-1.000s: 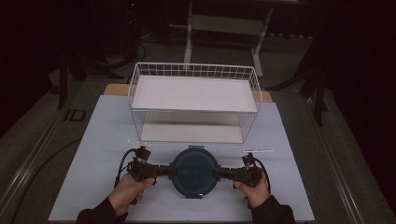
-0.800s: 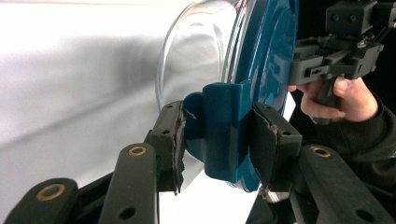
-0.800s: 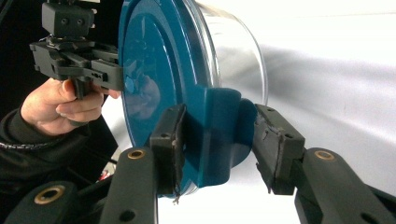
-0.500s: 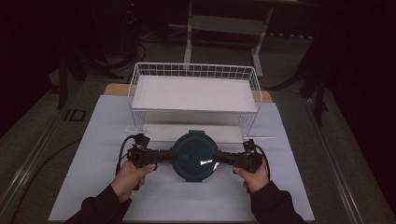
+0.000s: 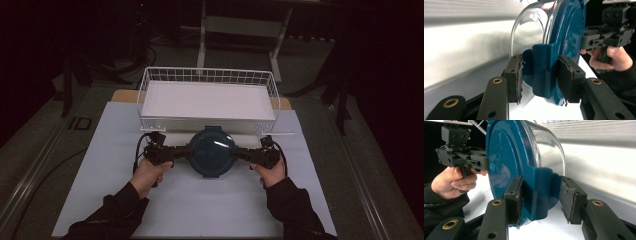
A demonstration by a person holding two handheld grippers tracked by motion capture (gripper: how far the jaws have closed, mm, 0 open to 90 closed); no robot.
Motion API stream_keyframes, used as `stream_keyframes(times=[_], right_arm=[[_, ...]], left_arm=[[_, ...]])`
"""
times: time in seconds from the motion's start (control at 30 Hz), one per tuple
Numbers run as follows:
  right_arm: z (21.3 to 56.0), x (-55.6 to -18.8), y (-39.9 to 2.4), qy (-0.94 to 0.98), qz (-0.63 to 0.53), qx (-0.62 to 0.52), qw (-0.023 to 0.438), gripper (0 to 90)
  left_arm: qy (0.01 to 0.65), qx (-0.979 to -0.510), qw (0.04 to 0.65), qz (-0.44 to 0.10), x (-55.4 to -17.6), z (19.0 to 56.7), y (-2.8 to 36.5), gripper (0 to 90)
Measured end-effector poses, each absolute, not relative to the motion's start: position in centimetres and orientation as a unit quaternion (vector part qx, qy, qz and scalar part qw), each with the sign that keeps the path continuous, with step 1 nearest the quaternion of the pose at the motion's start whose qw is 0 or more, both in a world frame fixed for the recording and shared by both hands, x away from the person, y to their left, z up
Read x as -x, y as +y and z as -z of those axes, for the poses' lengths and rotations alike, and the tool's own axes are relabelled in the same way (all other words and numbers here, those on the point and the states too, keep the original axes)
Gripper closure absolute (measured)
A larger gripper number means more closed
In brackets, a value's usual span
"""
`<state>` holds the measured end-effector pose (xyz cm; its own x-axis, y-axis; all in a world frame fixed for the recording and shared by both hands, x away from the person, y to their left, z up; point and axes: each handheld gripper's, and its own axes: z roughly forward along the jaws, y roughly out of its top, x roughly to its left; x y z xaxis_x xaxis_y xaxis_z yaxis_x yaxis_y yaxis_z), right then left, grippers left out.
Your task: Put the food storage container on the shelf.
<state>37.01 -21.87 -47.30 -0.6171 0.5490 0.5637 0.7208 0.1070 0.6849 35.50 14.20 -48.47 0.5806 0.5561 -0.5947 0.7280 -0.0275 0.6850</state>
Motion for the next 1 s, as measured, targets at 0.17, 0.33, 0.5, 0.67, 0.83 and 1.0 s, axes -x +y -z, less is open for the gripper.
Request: stream_keyframes(times=[0.17, 0.33, 0.5, 0.67, 0.83, 1.0], right_arm=[[48.0, -38.1, -21.7, -0.738, 0.512, 0.433, 0.075, 55.3], [48.7, -39.2, -21.6, -0.734, 0.514, 0.439, 0.068, 55.2], [49.1, -39.6, -21.6, -0.732, 0.515, 0.443, 0.060, 55.0], [49.7, -40.2, -21.5, -0.729, 0.517, 0.446, 0.050, 54.8], [49.8, -40.5, -21.6, -0.723, 0.521, 0.451, 0.051, 54.7], [49.8, -40.7, -21.6, -0.722, 0.518, 0.456, 0.055, 53.8]], left_arm=[[0.459, -0.705, 0.536, 0.074, -36.7, 49.3, 14.2, 56.8], [0.457, -0.702, 0.543, 0.060, -37.6, 49.7, 14.1, 56.6], [0.458, -0.704, 0.541, 0.054, -38.3, 50.2, 14.0, 56.5], [0.470, -0.696, 0.540, 0.062, -38.7, 50.6, 13.9, 56.4], [0.474, -0.685, 0.549, 0.072, -39.0, 50.9, 13.9, 56.4], [0.478, -0.675, 0.555, 0.084, -39.2, 51.4, 14.0, 56.2]])
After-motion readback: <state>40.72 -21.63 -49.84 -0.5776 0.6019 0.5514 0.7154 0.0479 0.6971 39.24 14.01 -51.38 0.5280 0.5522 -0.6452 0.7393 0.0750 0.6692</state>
